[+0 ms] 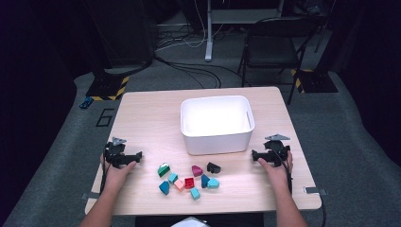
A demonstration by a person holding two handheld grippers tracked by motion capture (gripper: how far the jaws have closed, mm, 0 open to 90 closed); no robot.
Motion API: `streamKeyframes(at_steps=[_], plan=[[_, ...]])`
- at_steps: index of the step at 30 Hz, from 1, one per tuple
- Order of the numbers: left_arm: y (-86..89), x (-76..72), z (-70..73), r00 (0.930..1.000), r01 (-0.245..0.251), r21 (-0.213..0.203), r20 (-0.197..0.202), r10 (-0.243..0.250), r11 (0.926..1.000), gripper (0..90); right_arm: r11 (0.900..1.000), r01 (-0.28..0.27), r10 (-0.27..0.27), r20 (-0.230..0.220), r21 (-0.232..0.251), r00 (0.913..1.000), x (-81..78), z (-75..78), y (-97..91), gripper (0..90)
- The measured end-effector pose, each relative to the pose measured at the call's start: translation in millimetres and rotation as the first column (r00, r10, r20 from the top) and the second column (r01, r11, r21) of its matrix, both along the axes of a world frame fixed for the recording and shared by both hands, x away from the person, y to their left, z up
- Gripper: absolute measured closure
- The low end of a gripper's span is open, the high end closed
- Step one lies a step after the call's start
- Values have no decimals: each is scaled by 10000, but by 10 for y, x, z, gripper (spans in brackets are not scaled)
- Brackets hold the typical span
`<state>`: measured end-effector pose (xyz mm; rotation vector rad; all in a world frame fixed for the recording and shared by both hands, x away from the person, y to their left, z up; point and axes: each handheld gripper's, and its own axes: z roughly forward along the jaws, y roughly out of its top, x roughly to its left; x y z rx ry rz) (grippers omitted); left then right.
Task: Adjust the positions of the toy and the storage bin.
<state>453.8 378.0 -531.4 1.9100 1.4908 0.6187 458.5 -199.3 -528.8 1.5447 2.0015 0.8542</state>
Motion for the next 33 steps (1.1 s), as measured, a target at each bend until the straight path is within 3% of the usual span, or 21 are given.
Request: streamKeyframes(at_steps=[9, 16, 22, 24, 25, 26, 28, 33], plan=[[-3, -25, 2, 10000, 60, 37, -14, -60, 10000, 0, 9999, -146, 146, -15, -37, 9999, -17, 2, 1, 0], [1, -29, 4, 9999, 163, 5, -32, -163, 9999, 5, 9999, 104, -104, 23, 18, 9999, -34, 4, 27, 7], [4, -75, 79, 9998, 148, -60, -93, -149, 9999, 224, 9998, 197, -194, -247, 93, 9995, -57, 85, 32, 232], [6, -80, 128, 9988, 181, -591, -438, -207, 9981, 308, 9998, 222, -221, -392, 22, 9990, -62, 116, 40, 316], [6, -80, 128, 9988, 181, -591, -438, -207, 9981, 340, 9998, 222, -221, -392, 22, 9990, -62, 116, 40, 316], [-23, -74, 169, 9977, 150, -604, -651, -189, 9981, 345, 9998, 201, -206, -588, -93, 9981, -69, 145, 45, 341], [-57, -77, 227, 9969, 329, -696, -689, -377, 9970, 361, 9997, 174, -187, -736, -188, 9971, -75, 179, 60, 356], [-127, -70, 354, 9968, 483, -867, -587, -535, 9951, 374, 9995, -47, 27, -639, -299, 9980, -84, 291, 92, 389]])
